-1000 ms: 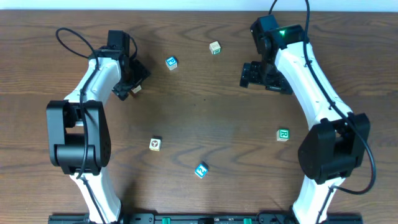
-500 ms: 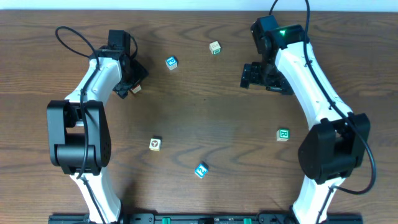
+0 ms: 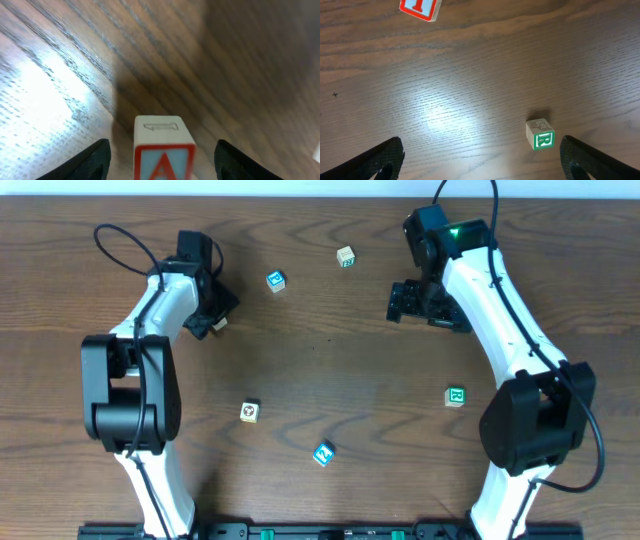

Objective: Spell out Ai2
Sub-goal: 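Lower left gripper onto red A block and close on it, then carry red A block with left gripper toward table center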

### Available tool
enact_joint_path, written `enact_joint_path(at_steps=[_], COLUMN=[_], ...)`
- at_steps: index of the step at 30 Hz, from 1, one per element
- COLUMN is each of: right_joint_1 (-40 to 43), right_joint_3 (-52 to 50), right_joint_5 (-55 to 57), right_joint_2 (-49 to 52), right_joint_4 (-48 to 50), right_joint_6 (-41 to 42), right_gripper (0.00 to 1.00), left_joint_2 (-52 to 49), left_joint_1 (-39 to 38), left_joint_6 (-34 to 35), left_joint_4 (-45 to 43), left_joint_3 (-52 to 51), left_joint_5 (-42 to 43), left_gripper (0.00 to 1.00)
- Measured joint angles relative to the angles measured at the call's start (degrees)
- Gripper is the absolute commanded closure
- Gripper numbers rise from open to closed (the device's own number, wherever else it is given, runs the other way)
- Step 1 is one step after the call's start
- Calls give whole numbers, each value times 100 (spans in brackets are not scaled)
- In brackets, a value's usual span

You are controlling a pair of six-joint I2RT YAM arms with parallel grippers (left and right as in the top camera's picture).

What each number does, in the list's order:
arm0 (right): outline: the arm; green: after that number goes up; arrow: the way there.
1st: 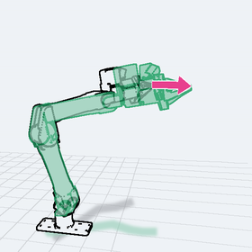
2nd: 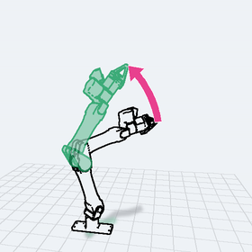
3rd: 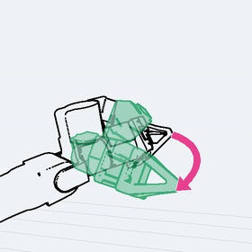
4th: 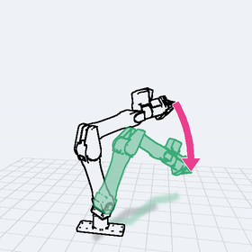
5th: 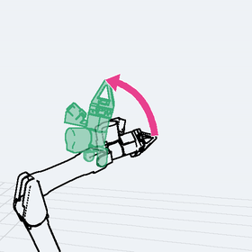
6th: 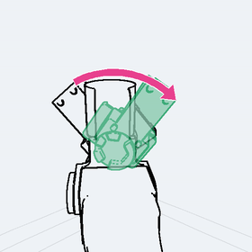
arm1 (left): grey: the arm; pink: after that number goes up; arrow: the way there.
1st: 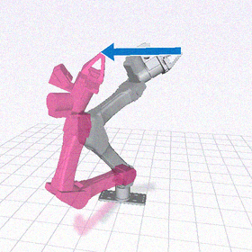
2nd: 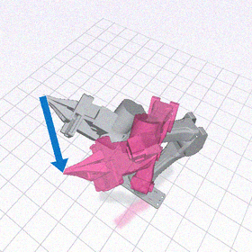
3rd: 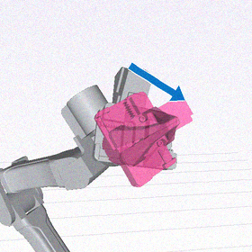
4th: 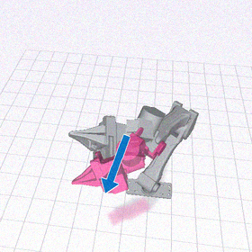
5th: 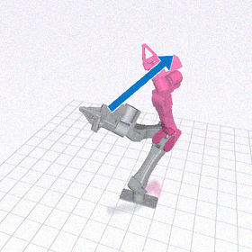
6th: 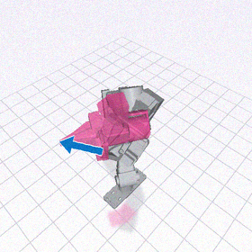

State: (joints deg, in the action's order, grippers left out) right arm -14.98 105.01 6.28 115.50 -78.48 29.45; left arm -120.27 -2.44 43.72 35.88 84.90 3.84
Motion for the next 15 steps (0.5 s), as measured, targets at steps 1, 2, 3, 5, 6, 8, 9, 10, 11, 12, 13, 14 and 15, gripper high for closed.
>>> enact_joint_path(at_steps=[1,2,3,5,6,8,9,10,11,12,13,14,15], right_joint_1=[0,0,0,0,0,0,0,0,0,0,0,0,0], right_joint_3=[0,0,0,0,0,0,0,0,0,0,0,0,0], right_joint_5=[4,9,17,24,31,57,85,92,101,107,107,109,109], right_joint_2=[0,0,0,0,0,0,0,0,0,0,0,0,0], right_joint_4=[0,-4,-9,-26,-24,-26,-28,-33,-33,-33,-37,-35,-37], right_joint_6=[0,0,0,0,0,0,0,0,0,0,0,-2,0], right_gripper=[1,1,1,1,1,1,1,1,1,1,1,1,1], left_joint_2=[-46,-81,-90,-92,-94,-94,-94,-94,-94,-94,-94,-94,-94], left_joint_1=[-4,-4,-4,-15,-22,-26,-26,-26,-26,-26,-26,-26,-26], left_joint_6=[4,9,9,20,7,2,4,20,-2,0,2,-7,-20], left_joint_4=[-11,-24,-31,-72,-85,-105,-111,-109,-116,-120,-120,-122,-122], left_joint_3=[0,0,0,0,0,0,0,0,0,0,0,0,0], left_joint_5=[0,2,-9,0,4,2,2,2,0,-2,-2,0,-2], left_gripper=[37,40,43,48,49,53,58,59,60,62,62,62,62])
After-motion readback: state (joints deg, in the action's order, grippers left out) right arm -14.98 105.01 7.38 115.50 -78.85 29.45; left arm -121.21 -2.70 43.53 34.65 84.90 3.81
